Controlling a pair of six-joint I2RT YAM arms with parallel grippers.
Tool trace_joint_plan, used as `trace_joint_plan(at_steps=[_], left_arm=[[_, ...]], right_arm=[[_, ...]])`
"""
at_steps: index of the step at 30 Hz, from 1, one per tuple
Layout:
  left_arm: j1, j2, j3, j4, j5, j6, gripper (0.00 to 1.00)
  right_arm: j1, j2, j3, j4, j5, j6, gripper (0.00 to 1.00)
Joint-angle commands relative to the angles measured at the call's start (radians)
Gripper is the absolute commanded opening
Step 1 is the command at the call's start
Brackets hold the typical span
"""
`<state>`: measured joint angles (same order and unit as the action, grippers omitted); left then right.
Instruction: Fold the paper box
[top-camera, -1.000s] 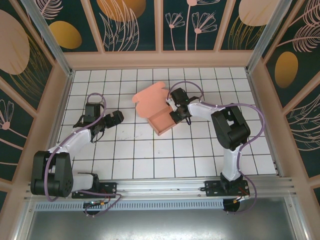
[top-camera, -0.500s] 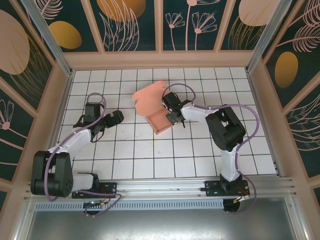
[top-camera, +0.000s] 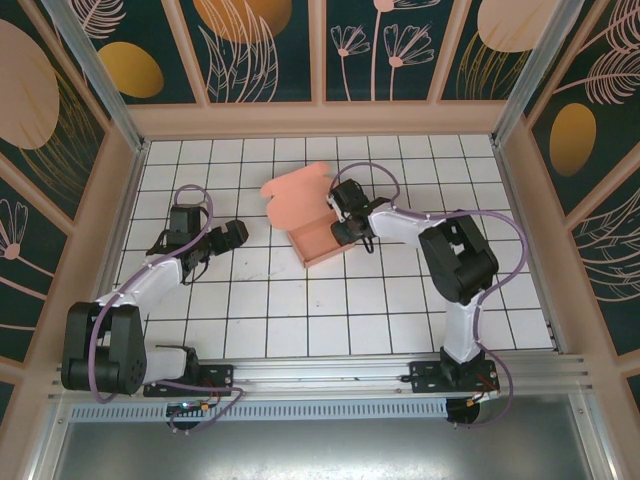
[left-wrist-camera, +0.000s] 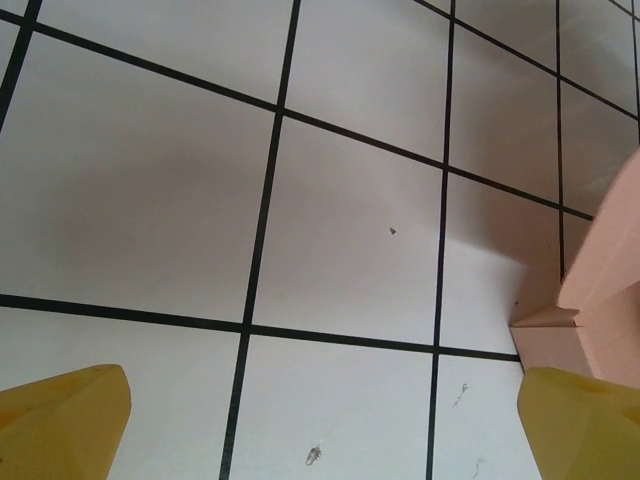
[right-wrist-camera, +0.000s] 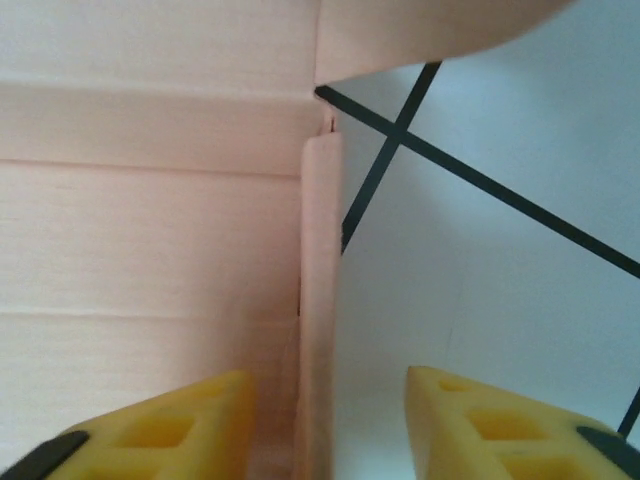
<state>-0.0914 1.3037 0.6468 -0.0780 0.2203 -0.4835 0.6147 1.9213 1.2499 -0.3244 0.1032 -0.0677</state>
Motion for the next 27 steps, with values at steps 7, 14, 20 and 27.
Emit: trace_joint_plan(at_steps=[7, 14, 20, 27], left_arm=[[0.002, -0.080, -0.043, 0.072, 0.015, -0.038, 0.99], [-0.041, -0.054, -0.064, 0.135, 0.039, -0.113, 0.99], [-0.086, -0.052, -0.038, 0.152, 0.007, -0.076, 0.99], [-0.099, -0.036, 0.035, 0.245, 0.026, 0.093, 0.97]], right_arm=[[-0.150, -0.251, -0.168, 0.242, -0.205, 0.151, 0.54], [-0.198, -0.174, -0.157, 0.145, -0.137, 0.207, 0.45], [-0.147, -0.150, -0.198, 0.143, -0.118, 0.207, 0.42], [-0.073, -0.192, -0.255, 0.177, -0.128, 0.189, 0.43]])
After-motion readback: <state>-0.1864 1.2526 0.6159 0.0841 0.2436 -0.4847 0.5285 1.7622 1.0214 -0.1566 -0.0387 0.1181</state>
